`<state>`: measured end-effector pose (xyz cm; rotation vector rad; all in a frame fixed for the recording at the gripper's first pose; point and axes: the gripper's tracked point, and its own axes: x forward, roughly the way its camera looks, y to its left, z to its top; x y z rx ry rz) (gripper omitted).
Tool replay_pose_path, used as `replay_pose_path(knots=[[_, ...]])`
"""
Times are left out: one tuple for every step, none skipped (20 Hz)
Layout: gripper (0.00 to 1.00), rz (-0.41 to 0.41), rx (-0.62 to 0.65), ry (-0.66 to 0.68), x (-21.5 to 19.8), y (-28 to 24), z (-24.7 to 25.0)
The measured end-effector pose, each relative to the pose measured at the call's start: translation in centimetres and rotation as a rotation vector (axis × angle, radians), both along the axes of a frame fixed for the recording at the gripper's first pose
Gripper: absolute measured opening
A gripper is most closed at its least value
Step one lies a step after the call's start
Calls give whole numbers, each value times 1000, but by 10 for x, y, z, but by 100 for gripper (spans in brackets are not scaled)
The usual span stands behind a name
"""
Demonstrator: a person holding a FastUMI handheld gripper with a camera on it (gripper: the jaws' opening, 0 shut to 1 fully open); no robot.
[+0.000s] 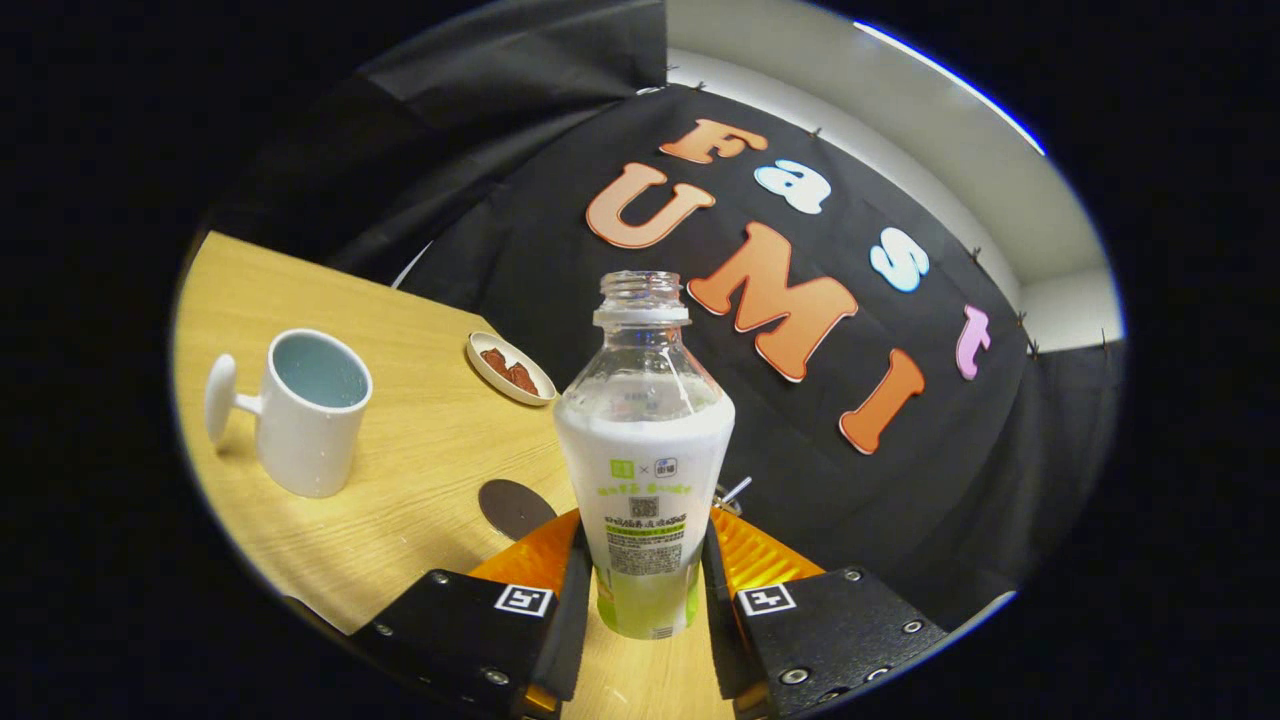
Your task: Take the bottle from table, then pour the juice into the cup, finally place the bottle on the coaster
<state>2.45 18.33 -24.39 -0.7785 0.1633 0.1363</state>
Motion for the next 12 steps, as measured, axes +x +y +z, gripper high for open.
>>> replay_pose_path(knots=[[53, 7, -44, -17, 1, 3, 1], [53, 15, -90, -36, 1, 6, 2], [53, 21, -136, -54, 3, 7, 3], [53, 34, -183, -72, 4, 9, 3], [53, 48, -228, -86, 6, 13, 3], [53, 65, -272, -91, 7, 18, -1], [53, 77, -305, -99, 8, 22, -3], [53, 88, -338, -110, 8, 24, -4], [52, 97, -373, -127, 8, 27, -3], [53, 107, -410, -148, 8, 28, -1], [52, 118, -441, -171, 7, 31, 0], [53, 133, -468, -195, 8, 35, 1]])
